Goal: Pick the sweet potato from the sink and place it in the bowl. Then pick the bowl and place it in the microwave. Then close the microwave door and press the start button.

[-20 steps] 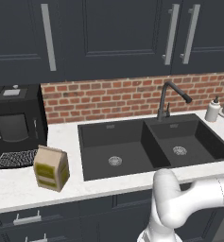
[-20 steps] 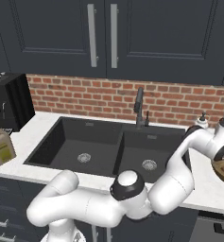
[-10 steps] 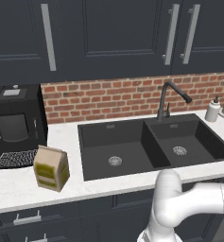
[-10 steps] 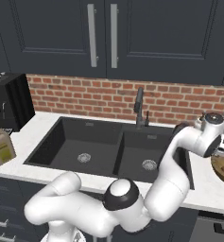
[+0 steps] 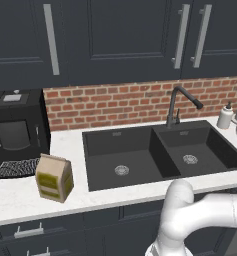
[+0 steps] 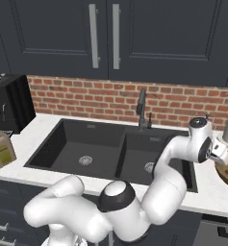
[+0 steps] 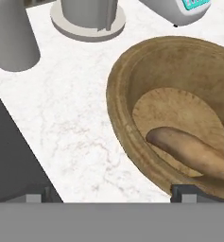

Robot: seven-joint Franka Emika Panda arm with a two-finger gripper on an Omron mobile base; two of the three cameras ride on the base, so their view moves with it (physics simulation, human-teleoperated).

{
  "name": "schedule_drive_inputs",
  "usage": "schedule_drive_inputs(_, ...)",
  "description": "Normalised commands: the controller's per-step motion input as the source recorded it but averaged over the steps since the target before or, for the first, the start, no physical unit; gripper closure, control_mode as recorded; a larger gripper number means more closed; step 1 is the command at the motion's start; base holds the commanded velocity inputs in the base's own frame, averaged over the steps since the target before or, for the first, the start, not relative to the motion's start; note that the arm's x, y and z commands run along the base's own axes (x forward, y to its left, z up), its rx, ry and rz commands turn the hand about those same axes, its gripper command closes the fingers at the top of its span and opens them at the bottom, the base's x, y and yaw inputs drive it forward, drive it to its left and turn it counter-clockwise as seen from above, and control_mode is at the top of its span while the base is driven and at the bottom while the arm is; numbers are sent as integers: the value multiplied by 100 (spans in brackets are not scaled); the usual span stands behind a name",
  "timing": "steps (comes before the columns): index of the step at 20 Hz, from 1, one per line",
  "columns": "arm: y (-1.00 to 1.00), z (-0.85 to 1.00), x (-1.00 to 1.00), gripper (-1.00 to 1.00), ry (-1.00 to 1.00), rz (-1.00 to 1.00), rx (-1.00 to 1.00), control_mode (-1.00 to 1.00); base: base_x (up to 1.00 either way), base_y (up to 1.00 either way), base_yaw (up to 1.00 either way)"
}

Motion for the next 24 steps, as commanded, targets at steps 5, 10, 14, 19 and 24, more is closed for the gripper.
schedule_drive_inputs(5, -11, 30, 0, -100, 14, -15, -2, -100, 0, 0, 0)
schedule_drive_inputs(10, -31, 50, 0, -100, 23, 0, 0, -100, 0, 0, 0)
schedule_drive_inputs(14, -23, 28, 0, -100, 22, 0, 0, -100, 0, 0, 0)
schedule_drive_inputs(19, -12, 0, 0, -100, 17, 3, 0, -100, 0, 0, 0)
schedule_drive_inputs(24, 0, -7, 0, -100, 9, 4, 0, -100, 0, 0, 0)
